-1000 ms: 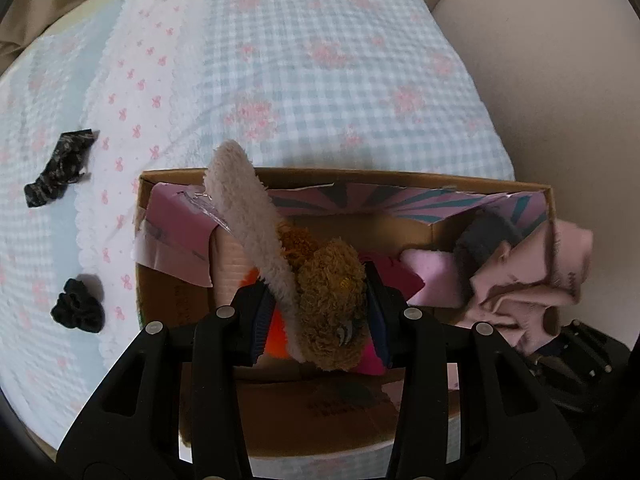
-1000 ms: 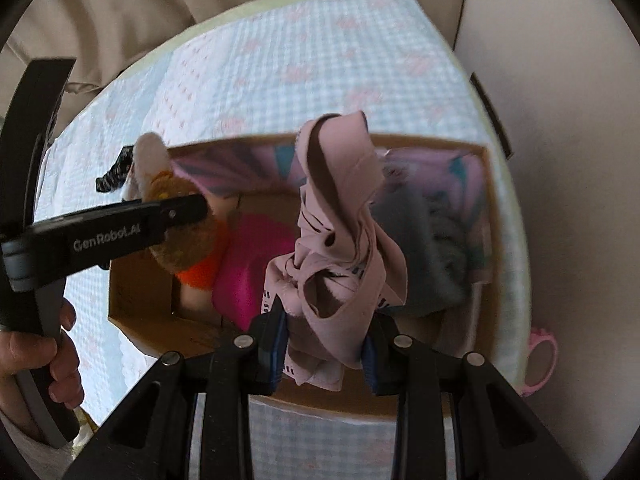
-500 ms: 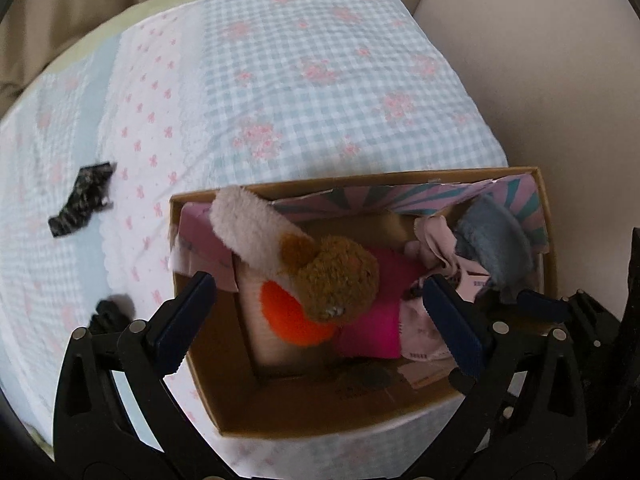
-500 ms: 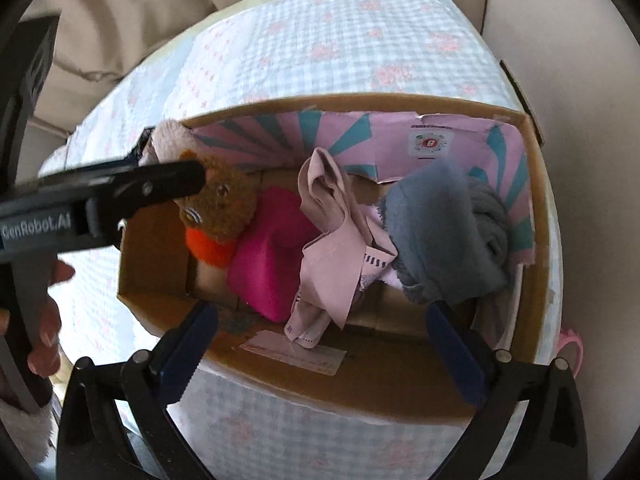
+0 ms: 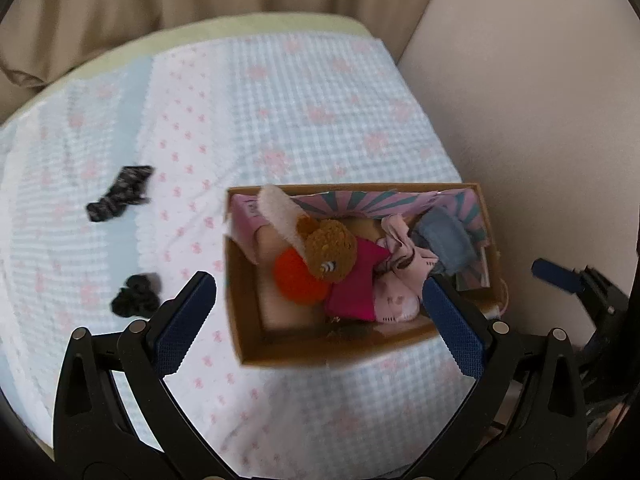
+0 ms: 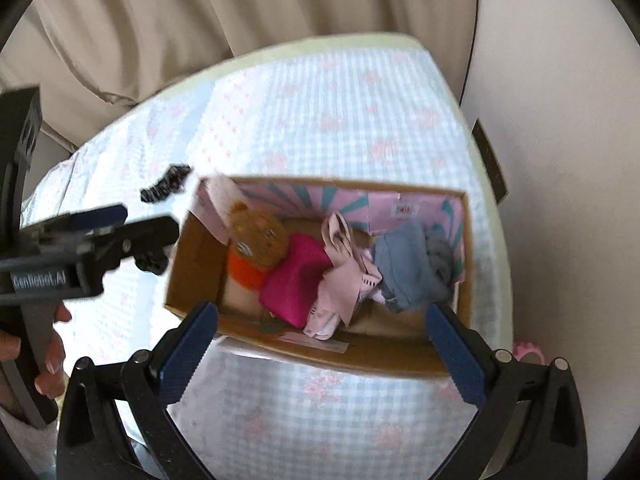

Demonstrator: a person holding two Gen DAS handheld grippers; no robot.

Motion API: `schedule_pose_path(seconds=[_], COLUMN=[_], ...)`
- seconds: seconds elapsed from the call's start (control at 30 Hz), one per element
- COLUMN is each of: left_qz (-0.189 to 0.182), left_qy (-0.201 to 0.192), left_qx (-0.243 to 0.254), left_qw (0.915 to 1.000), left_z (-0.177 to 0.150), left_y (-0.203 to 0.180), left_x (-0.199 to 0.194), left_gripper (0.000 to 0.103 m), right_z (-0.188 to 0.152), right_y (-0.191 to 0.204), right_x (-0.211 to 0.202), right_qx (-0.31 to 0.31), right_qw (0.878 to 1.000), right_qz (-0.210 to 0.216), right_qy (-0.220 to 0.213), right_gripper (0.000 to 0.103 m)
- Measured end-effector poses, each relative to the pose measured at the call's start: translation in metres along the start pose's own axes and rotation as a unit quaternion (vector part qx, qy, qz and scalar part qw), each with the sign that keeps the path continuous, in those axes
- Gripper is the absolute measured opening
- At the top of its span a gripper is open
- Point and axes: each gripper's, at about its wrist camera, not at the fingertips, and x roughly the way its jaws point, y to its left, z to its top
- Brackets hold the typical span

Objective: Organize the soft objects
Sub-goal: 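Lift both tools from the box and move toward the black items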

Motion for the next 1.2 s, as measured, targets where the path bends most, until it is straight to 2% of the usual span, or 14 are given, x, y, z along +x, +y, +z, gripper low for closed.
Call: schedule_pose_path(seconds=[0.3,0.43,0.57,0.73,0.87,1.07,1.2], left_qz=[0.012,0.020,0.033,0.054,0.067,0.054,0.047], left_qy=[-0.077,-0.115,-0.144,-0.173,-0.184,-0.172,-0.170], left_qx=[0.008,0.000,-0.016,-0.025,-0.021,-0.009,0.012], left_qw=[0.9969,0.9932,0.9889,0.9832,0.9804,0.9836,0.9843], left_z=[-0.031,-0.049,-0.064,-0.079,-0.086,-0.086,-0.077], left_y=[0.022,0.049,0.081,0.127,0.162,0.220,0.257], left_x=[-0.108,-0.154,-0.188,-0.224,-0.238,-0.233,-0.221], left_gripper=[0.103,0.103,0.103,0.103,0.103,0.103,0.103], right_z=[0.006,0.003,-0.002,-0.005,-0.007,-0.009,-0.008], right_y=[0.053,0.088,0.120,0.150,0.179,0.229,0.261], right_x=[-0.088,-0.118,-0.141,-0.150,-0.144,-0.123,-0.094], right_qx=[-0.012,-0.033,-0.024,0.003,0.017,0.016,0.027], right_qw=[0.997,0.993,0.988,0.986,0.984,0.981,0.983], right_qz=[-0.026,-0.043,-0.061,-0.066,-0.069,-0.063,-0.055], right_qy=[-0.075,-0.105,-0.137,-0.156,-0.162,-0.180,-0.171], right_gripper=[0.103,0.103,0.103,0.103,0.103,0.103,0.103])
